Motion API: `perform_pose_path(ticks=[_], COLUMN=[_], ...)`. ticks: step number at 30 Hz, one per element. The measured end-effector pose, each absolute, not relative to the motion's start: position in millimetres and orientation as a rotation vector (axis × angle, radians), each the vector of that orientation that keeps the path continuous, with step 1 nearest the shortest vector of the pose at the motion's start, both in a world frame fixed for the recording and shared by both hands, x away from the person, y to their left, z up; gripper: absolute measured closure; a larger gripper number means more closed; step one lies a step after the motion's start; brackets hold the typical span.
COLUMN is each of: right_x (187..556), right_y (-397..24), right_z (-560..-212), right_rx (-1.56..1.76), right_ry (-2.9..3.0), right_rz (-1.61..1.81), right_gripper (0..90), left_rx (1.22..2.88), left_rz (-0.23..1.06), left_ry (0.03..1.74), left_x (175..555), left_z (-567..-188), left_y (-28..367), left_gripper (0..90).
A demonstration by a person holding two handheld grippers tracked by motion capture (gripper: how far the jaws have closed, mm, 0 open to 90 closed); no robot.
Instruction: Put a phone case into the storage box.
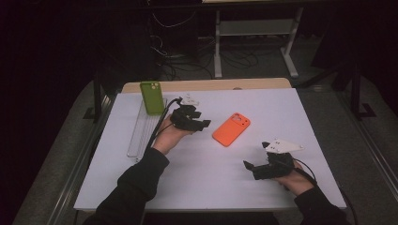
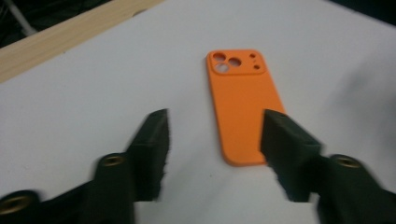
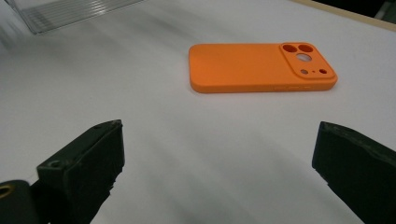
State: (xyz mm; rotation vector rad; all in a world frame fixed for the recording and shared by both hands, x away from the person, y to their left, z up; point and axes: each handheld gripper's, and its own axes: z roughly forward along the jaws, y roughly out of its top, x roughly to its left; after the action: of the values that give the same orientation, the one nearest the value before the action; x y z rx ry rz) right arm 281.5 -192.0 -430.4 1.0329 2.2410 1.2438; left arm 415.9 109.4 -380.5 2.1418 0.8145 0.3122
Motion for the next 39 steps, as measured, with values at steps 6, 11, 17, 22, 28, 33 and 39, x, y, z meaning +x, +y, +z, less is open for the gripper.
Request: perform_pose_path(ticks=[6, 11, 17, 22, 28, 33, 39], right_x=[282, 282, 282, 282, 281, 282, 282], right_y=[-191, -192, -193, -193, -193, -192, -192], right_z=[-431, -431, -430, -431, -431, -431, -431], right_rx=[1.033, 1.038, 1.027, 1.025, 1.022, 1.027, 1.028], right_ry=[2.243, 2.245, 2.244, 2.244, 2.245, 2.246, 2.252], right_rz=[1.249, 1.253, 1.250, 1.252, 1.252, 1.254, 1.251], right_gripper=[1.6, 1.6, 1.6, 1.6, 1.5, 1.6, 1.6], left_rx=[2.149, 2.155, 2.150, 2.167, 2.175, 2.182, 2.197], left_rz=[0.279, 0.271, 0.248, 0.223, 0.173, 0.127, 0.070], left_ry=[0.881, 0.916, 0.946, 0.915, 0.895, 0.844, 0.751], left_x=[428, 437, 445, 443, 439, 428, 412], left_z=[-406, -427, -444, -449, -450, -450, -451], left_y=[96, 86, 80, 76, 70, 55, 31], left_gripper=[83.8, 89.9, 89.9, 89.8, 89.9, 89.9, 89.9])
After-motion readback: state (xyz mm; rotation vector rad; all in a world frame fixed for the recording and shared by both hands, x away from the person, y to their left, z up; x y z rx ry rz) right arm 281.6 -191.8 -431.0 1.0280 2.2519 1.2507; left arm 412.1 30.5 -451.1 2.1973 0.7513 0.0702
